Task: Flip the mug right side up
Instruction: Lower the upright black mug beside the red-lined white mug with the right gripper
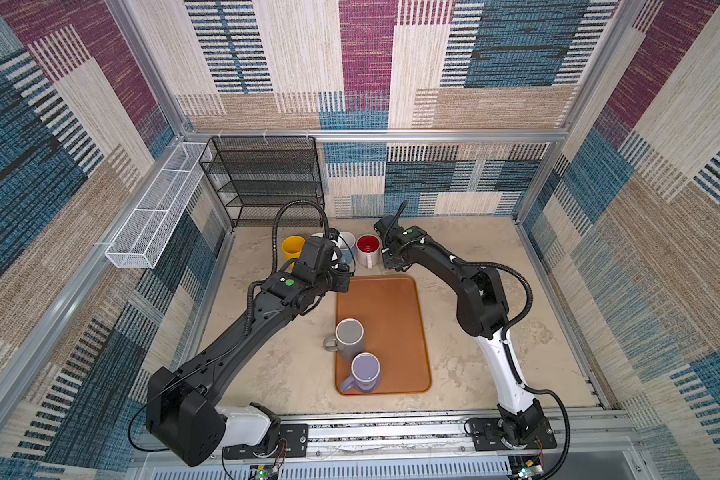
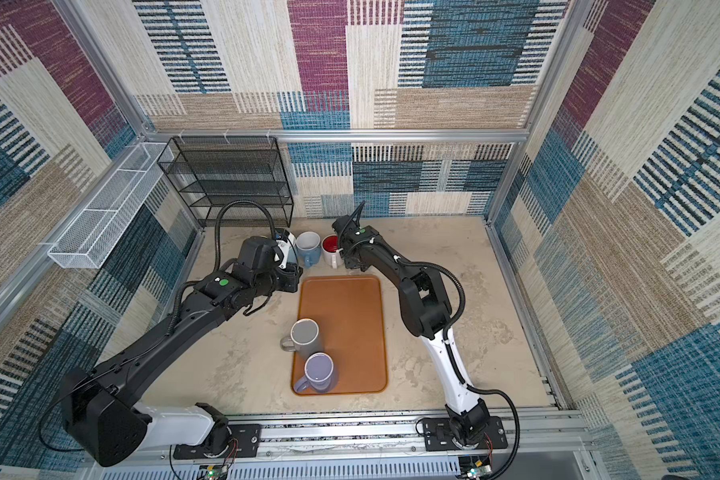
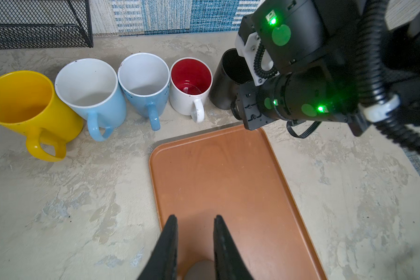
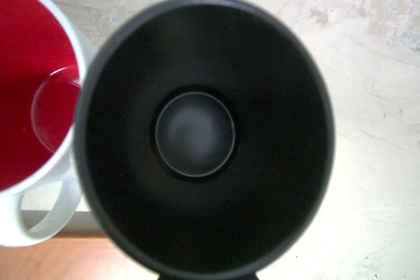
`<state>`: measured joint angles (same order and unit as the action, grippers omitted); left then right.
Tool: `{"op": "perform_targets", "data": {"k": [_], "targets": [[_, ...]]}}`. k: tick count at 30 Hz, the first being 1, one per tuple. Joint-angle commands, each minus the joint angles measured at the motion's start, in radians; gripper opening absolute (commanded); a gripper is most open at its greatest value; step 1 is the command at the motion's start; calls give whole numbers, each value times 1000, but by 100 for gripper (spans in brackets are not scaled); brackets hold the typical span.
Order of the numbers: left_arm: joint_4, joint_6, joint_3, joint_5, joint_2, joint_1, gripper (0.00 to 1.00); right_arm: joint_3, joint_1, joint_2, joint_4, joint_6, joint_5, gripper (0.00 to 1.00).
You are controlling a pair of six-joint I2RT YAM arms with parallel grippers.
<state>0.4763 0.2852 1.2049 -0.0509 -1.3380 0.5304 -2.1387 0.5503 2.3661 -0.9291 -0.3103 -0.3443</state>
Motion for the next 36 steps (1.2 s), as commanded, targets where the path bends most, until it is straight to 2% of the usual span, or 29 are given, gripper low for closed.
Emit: {"op": "perform_targets", "data": {"k": [1, 10, 17, 22, 26, 30, 35, 36], "targets": [[11, -28, -12, -32, 19, 0, 23, -24, 1, 10, 10, -10, -29, 0], [18, -37, -18, -45, 33, 0, 23, -21, 0, 19, 6, -24, -15, 0], [23, -38, -25, -51, 41, 0, 23, -35, 1, 36, 4, -24, 17, 7], [26, -40, -29, -61, 52, -1, 23, -48, 0, 48, 0, -23, 22, 8], [29, -38, -30, -66, 54, -1, 24, -54, 0, 49, -2, -21, 29, 17], [23, -27, -35, -67, 63, -1, 30, -54, 1, 46, -2, -26, 29, 21], [20, -27, -45, -73, 83, -2, 31, -53, -1, 45, -2, -28, 30, 23], [23, -28, -44, -76, 85, -1, 31, -54, 0, 44, -2, -30, 29, 27]]}}
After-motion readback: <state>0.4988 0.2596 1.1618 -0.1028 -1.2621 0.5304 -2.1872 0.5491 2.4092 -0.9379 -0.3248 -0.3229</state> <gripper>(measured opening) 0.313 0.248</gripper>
